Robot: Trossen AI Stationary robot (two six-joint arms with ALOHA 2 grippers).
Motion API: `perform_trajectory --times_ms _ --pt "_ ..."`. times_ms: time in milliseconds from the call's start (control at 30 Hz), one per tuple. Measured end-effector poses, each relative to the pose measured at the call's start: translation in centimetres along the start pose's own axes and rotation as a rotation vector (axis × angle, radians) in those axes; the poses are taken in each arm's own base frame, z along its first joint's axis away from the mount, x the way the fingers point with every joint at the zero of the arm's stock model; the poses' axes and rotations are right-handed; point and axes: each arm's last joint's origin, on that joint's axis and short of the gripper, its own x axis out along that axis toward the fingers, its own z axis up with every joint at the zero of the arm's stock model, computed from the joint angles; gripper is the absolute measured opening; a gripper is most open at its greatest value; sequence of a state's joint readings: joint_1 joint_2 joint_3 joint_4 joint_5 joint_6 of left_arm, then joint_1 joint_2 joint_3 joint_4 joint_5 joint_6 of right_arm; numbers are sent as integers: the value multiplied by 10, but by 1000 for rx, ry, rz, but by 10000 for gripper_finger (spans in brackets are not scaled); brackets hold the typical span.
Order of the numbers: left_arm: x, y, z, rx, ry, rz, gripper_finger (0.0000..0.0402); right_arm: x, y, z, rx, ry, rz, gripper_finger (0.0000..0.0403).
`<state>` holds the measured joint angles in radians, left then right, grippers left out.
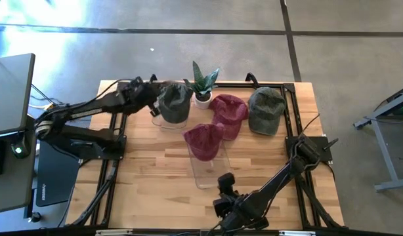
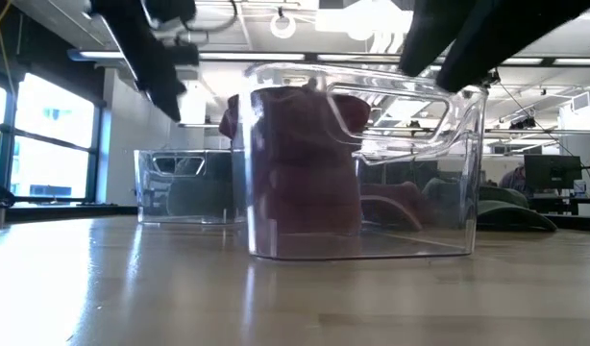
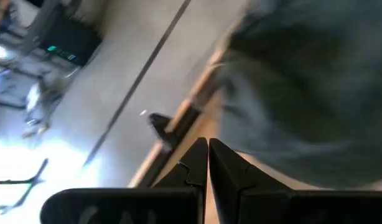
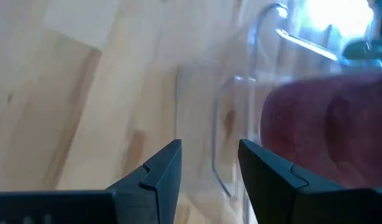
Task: Pick & Place hat
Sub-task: Put the red cap into the bottom transparent bin
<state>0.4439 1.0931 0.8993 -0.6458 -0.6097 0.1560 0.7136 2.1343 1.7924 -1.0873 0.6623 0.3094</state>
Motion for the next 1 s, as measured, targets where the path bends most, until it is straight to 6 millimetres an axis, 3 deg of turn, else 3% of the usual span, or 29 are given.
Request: perform_trajectory --times_ms 167,333,400,567,700,833,1000 --pt "-53 -30 -11 -72 -184 -239 10 -36 -27 -15 116 31 -38 155" --pt "-87 -76 -30 -96 -325 -498 10 -72 -58 -33 370 93 42 155" --pt "-98 -93 -41 -94 -363 -564 10 -75 -67 -43 475 120 12 154" --pt "-121 -136 -62 -79 -459 -674 10 -40 -65 -73 585 262 -55 117" --pt "-135 -149 -62 -27 -480 -747 10 1 -60 -87 645 301 -27 67" --pt "-138 -155 -61 11 -455 -802 10 30 -52 -72 607 129 162 19" --pt "-135 -161 -63 43 -431 -805 10 29 -49 -50 551 -57 309 9"
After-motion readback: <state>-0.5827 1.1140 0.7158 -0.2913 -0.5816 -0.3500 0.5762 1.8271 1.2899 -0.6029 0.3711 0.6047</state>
